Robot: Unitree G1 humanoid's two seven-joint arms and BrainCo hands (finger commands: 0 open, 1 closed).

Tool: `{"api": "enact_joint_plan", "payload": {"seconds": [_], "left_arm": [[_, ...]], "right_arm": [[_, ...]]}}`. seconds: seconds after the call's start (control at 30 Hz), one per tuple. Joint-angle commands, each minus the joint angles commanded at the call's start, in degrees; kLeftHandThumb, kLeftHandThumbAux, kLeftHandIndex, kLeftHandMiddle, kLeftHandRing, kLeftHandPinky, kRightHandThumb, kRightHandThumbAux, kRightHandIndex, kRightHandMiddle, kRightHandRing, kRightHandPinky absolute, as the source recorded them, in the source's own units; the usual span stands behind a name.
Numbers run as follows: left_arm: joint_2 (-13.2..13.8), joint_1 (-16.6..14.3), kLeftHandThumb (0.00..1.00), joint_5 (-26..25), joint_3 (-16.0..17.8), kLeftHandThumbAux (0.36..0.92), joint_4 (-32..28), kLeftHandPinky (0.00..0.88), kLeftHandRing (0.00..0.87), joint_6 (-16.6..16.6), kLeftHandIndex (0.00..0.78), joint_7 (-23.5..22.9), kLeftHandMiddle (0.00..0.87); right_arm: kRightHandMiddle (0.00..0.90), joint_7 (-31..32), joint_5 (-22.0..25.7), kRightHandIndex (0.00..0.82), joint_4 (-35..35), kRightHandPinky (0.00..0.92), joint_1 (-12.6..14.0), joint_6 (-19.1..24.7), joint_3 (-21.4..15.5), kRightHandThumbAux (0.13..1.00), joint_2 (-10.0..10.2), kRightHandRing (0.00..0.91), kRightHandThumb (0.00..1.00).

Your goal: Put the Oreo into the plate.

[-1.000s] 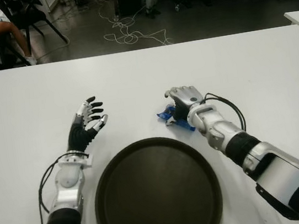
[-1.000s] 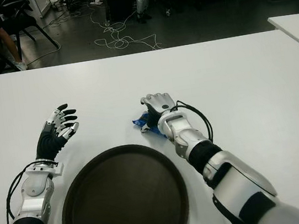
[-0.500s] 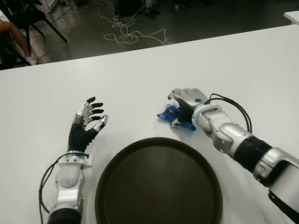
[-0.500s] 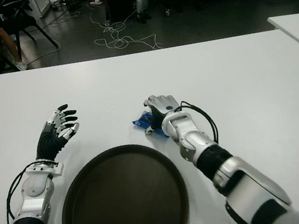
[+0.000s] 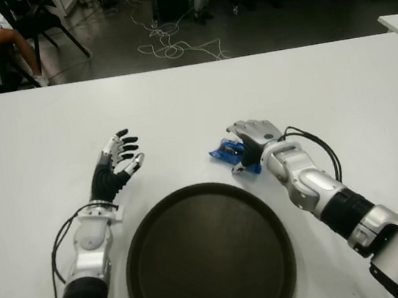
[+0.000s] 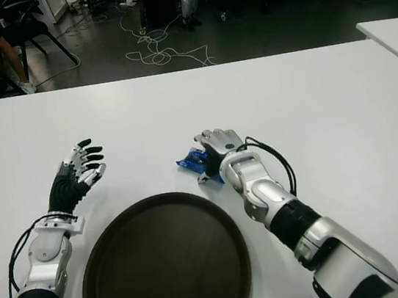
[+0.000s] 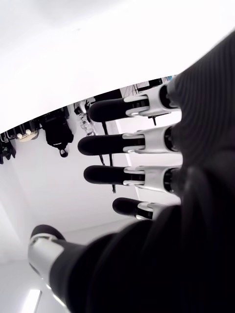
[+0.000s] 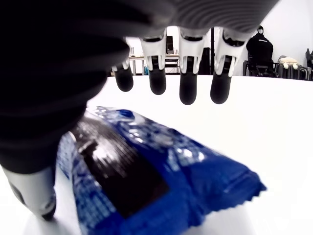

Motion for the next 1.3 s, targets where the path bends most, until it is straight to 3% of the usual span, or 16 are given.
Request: {"api": "enact_joint_plan", "payload": {"seconds": [0.33,0.47,0.6,0.7,0.83,1.03,1.23,1.3], "left_arm": [[0.04,-0.13,0.12,0.55,0.04,0.678,-0.1,0.26,0.257,0.58,0.158,0.74,0.259],[0.06,-0.17,0.125,0.69,0.0,0.674,-0.05,0.275,0.266,0.48,0.17,0.91,0.263],[0.06,-0.06,0.118,0.74,-0.02,0.689,-0.23,0.273,0.266,0.55,0.17,1.02,0.263],[0.11,0.14,0.102,1.09,-0.1,0.693,-0.6,0.264,0.261,0.81,0.165,1.4,0.26],[0.15,0.21,0.098,1.23,-0.17,0.685,-0.86,0.254,0.259,1.13,0.16,1.5,0.262],[0.14,0.25,0.112,1.07,-0.13,0.692,-0.99,0.263,0.264,1.26,0.159,1.09,0.268],[0.04,0.21,0.111,0.83,-0.09,0.667,-0.99,0.269,0.266,1.22,0.158,0.87,0.264],[-0.1,0.26,0.108,0.59,0.0,0.666,-1.01,0.265,0.264,1.14,0.156,0.77,0.261]], "right_arm": [[0.149,2.12,-1.91,0.179,-5.0,0.22,2.27,2.12,-0.32,0.82,-1.58,0.187,0.0],[0.149,2.85,-2.43,0.18,-6.04,0.165,2.81,2.69,-0.23,0.817,-2.12,0.174,0.0],[0.167,2.64,-2.5,0.217,-6.53,0.199,3.32,2.62,-0.47,0.83,-2.4,0.188,0.0],[0.183,2.11,-2.43,0.266,-6.94,0.165,3.76,2.45,-0.84,0.833,-2.38,0.19,0.0],[0.199,2.14,-2.27,0.282,-7.35,0.255,4.12,2.26,-1.19,0.853,-2.46,0.232,0.0],[0.197,1.91,-2.34,0.22,-7.16,0.275,4.37,2.29,-1.43,0.85,-2.22,0.253,0.0],[0.22,1.05,-2.19,0.241,-6.22,0.312,4.45,1.79,-1.64,0.861,-1.96,0.286,0.0],[0.237,-1.35,-1.66,0.257,-2.1,0.326,3.78,0.29,-1.54,0.865,-1.01,0.297,0.0]]}}
